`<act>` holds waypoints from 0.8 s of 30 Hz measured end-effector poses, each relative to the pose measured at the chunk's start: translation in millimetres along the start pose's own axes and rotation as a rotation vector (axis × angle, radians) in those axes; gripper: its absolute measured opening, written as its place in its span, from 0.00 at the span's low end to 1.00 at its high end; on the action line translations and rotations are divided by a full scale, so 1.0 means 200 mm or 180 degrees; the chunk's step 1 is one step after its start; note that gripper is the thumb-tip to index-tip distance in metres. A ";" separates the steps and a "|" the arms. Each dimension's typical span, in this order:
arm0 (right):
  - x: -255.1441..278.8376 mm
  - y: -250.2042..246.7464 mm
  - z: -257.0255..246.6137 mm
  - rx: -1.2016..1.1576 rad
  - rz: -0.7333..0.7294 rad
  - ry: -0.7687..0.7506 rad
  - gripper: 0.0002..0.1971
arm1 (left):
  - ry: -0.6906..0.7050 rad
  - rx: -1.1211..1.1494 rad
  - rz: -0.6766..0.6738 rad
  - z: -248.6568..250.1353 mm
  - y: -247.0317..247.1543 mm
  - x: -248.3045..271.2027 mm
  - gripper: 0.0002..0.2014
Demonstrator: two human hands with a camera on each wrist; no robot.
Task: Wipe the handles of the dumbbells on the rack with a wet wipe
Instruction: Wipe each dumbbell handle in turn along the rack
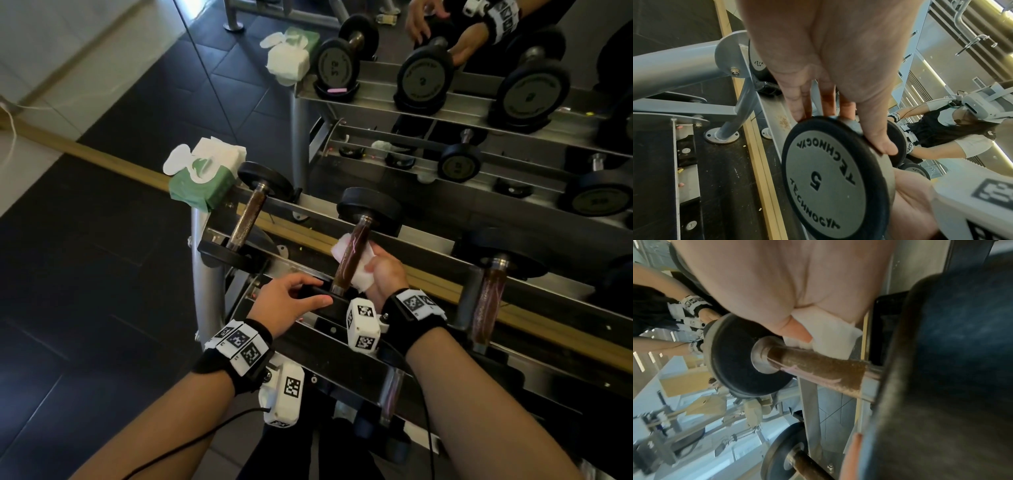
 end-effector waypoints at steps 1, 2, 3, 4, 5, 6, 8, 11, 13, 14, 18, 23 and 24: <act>0.01 -0.01 0.01 0.0105 0.0030 -0.0026 0.34 | 0.0004 0.0011 -0.0001 0.00 0.00 0.00 0.23; 0.03 -0.03 0.03 0.0246 0.0058 -0.0066 0.34 | 0.0011 0.0020 0.0009 0.00 0.00 0.00 0.22; 0.04 -0.05 0.05 0.0376 0.0045 -0.0103 0.34 | 0.0010 0.0016 0.0024 0.00 0.00 0.00 0.21; 0.06 -0.07 0.06 0.0453 -0.0028 -0.0138 0.34 | 0.0006 0.0000 0.0035 0.00 0.00 0.00 0.20; 0.07 -0.10 0.07 0.0484 -0.0127 -0.0174 0.34 | 0.0001 -0.0020 0.0033 0.00 -0.01 0.00 0.20; 0.08 -0.13 0.08 0.0485 -0.0195 -0.0197 0.34 | -0.0002 -0.0026 0.0019 0.01 -0.01 0.00 0.20; 0.08 -0.15 0.06 0.0379 -0.0225 -0.0217 0.35 | -0.0011 -0.0001 -0.0008 0.02 -0.01 0.00 0.22; 0.01 -0.08 0.03 0.0013 -0.0065 -0.0130 0.37 | -0.0015 -0.0036 -0.0029 0.02 -0.01 0.00 0.18; -0.03 -0.01 0.01 -0.0161 0.0020 -0.0081 0.34 | 0.0006 -0.0041 -0.0027 0.02 -0.01 0.00 0.17; -0.04 0.02 0.00 -0.0260 0.0029 -0.0084 0.31 | 0.0011 -0.0037 -0.0015 0.02 -0.01 0.00 0.16; -0.02 0.01 0.04 -0.0276 -0.0115 -0.0182 0.34 | 0.0019 0.0003 0.0018 0.02 0.00 0.01 0.16; 0.05 -0.10 0.09 -0.0061 -0.0351 -0.0254 0.39 | 0.0011 -0.0030 0.0027 0.00 0.00 0.00 0.17; 0.05 -0.12 0.09 -0.0012 -0.0360 -0.0238 0.40 | 0.0008 -0.0072 0.0013 0.00 0.00 -0.01 0.17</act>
Point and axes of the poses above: each hand's wrist, its own x-axis away from the middle knuckle, its own y-axis out of the palm, z = x × y, the point moved 1 cm from there along -x, towards the middle knuckle, and after that the axes turned 3 degrees about -x, right-handed, at the moved point
